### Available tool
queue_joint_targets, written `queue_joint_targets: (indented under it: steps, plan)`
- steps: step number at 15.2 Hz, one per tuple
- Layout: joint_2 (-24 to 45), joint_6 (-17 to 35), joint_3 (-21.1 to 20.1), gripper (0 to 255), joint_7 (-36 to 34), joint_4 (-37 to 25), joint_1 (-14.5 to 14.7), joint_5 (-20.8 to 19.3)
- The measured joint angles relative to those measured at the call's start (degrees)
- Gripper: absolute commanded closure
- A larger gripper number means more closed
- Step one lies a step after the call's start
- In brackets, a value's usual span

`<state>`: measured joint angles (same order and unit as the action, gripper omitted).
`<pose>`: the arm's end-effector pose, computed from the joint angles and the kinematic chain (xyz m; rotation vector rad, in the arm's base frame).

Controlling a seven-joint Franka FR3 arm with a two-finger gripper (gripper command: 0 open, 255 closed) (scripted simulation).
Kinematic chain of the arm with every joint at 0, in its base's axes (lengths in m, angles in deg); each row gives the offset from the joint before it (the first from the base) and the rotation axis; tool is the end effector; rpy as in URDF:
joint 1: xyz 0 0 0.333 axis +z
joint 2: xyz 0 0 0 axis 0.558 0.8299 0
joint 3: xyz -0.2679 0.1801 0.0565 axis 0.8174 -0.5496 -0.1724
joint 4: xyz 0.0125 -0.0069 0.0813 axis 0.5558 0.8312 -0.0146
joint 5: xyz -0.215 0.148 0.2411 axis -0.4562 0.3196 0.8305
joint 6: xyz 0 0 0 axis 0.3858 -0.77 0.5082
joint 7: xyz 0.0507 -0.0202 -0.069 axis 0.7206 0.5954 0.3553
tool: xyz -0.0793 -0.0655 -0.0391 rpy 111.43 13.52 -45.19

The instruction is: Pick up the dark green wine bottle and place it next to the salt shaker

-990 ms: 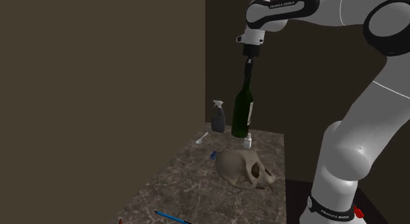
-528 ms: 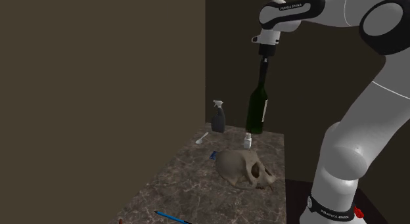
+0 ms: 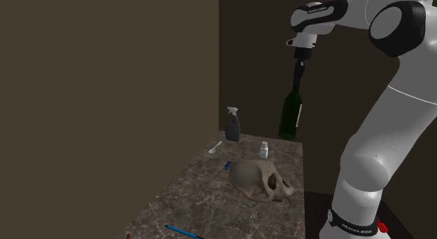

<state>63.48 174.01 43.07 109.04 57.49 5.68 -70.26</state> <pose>0.0941 -0.4441 0.6311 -3.1317 0.0750 -0.1487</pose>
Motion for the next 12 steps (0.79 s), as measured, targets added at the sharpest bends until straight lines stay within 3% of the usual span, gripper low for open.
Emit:
queue_joint_targets:
  steps: [12]
  plan:
    - [-0.1,8.2,2.2,255,2.2,8.2,-0.9,-0.6]
